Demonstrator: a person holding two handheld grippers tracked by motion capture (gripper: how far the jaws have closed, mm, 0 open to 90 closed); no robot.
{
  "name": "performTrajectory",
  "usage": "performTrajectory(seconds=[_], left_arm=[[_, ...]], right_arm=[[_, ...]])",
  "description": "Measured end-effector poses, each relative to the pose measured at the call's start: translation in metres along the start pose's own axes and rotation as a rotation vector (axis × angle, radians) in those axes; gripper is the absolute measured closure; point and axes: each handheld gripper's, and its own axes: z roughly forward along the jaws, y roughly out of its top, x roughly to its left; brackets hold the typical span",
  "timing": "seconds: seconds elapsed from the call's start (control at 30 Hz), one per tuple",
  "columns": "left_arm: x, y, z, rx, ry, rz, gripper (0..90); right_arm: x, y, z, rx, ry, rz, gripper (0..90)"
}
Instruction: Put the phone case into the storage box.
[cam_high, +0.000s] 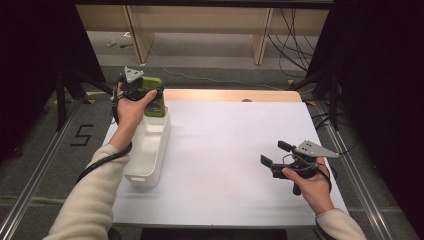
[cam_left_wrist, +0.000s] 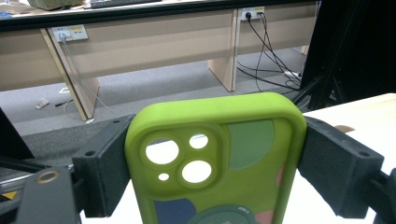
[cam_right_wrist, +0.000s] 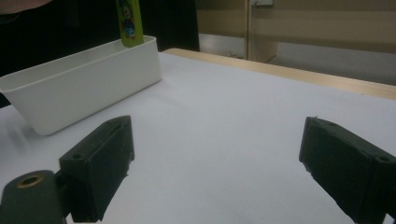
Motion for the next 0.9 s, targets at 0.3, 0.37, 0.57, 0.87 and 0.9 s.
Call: performTrajectory(seconds=[0.3,0.37,0.57,0.87,0.9], left_arm=[[0.0,-0.002,0.003,0.013,0.018,0.007,15.9],[0.002,-0.002,0.005,0.008,0.01,0.027,15.9],[0.003,-0.004,0.007,0.016,0.011,0.023,15.9],[0.004,-0.006,0.011,0.023,0.019,0.024,15.8],[0.004,-0.006,0.011,0.023,0.017,0.024,15.8]], right_arm=[[0.0,0.0,0.0,0.0,-0.001,0.001,11.4],[0.0,0.0,0.0,0.0,-0.001,0.002,11.3],[0.0,0.0,0.0,0.001,0.0,0.002,11.4],[0.0,0.0,0.0,0.002,0.0,0.001,11.4],[0.0,0.0,0.0,0.002,0.0,0.001,11.4]])
